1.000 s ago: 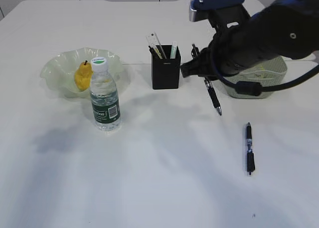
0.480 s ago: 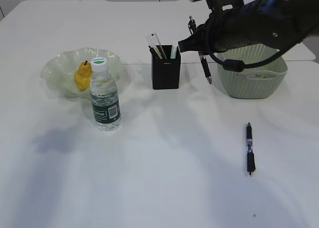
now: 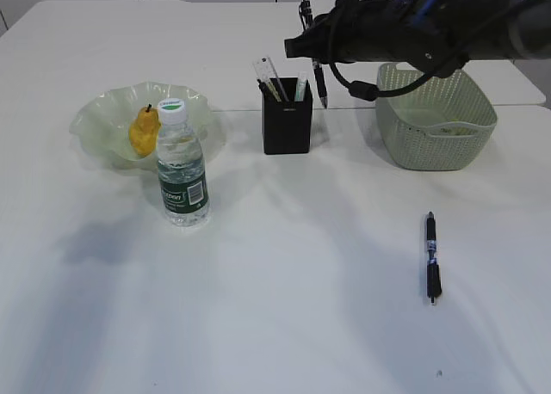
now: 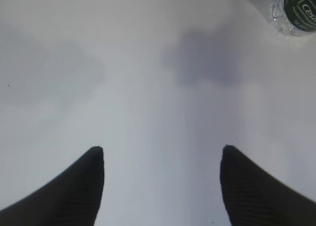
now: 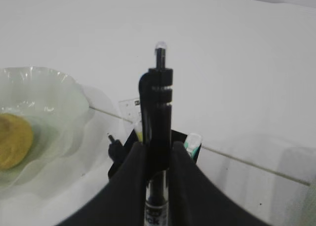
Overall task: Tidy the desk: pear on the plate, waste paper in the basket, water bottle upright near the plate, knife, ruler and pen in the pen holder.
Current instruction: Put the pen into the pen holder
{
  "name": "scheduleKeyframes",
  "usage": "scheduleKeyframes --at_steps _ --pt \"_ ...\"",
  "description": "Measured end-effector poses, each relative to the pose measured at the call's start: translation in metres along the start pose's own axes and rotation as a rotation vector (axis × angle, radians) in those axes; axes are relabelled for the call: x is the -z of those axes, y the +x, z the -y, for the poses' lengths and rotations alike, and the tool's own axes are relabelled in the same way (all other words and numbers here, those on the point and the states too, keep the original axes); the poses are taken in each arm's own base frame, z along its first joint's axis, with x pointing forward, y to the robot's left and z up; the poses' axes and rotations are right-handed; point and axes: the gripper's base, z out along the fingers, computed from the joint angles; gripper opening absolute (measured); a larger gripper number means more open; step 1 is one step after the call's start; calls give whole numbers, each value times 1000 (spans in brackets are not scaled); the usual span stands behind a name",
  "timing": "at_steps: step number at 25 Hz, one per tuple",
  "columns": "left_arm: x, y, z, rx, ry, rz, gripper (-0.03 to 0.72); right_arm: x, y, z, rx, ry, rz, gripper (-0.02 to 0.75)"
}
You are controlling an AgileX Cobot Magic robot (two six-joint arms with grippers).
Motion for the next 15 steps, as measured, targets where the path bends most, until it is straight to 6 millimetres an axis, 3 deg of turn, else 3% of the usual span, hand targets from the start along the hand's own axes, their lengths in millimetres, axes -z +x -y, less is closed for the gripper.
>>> scheduleKeyframes --at_steps 8,15 --pt "0 0 0 0 0 0 521 -26 0 17 -43 -38 108 71" --pt "0 0 0 0 0 0 521 -43 9 8 -42 -134 199 71"
